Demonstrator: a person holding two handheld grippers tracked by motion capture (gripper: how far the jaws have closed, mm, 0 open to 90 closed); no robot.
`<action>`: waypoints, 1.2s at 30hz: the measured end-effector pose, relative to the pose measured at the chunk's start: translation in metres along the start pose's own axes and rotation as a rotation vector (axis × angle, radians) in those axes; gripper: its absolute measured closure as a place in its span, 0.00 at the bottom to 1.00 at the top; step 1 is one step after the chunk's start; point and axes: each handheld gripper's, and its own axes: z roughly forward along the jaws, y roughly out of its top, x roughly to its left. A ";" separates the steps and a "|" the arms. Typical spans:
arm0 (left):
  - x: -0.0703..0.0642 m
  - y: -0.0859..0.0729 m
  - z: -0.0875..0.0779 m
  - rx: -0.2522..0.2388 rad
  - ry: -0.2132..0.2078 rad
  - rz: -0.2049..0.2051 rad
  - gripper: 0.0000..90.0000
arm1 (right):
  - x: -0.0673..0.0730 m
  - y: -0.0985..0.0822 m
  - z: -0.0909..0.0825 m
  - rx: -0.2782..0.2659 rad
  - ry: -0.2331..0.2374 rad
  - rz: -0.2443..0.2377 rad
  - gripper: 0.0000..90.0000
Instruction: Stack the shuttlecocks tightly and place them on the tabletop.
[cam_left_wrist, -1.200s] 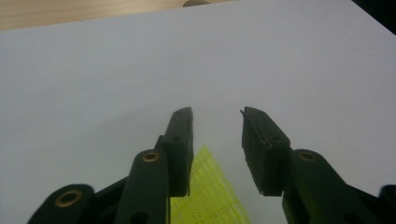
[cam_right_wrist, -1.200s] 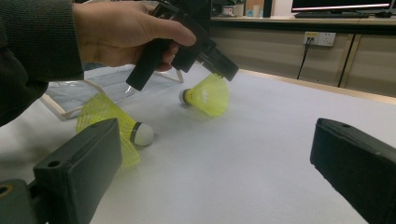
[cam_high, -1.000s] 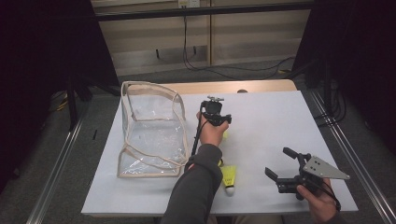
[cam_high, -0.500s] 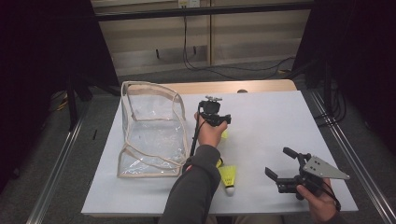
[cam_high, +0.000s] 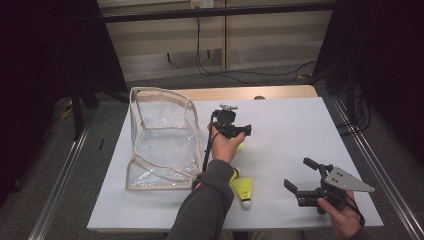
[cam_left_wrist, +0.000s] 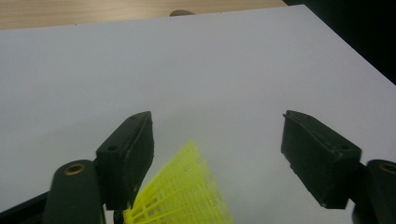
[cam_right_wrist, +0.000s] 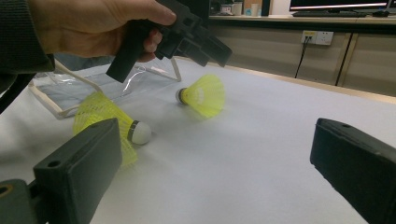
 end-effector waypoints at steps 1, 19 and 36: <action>0.000 0.000 -0.002 0.001 -0.006 0.003 0.23 | 0.000 0.000 0.000 0.002 -0.001 -0.002 0.02; -0.016 -0.009 -0.020 -0.012 -0.111 0.011 0.10 | 0.000 -0.001 -0.001 0.012 -0.013 -0.007 0.02; -0.028 -0.017 -0.044 -0.049 -0.223 0.058 0.06 | -0.001 -0.001 0.007 0.024 -0.004 -0.016 0.02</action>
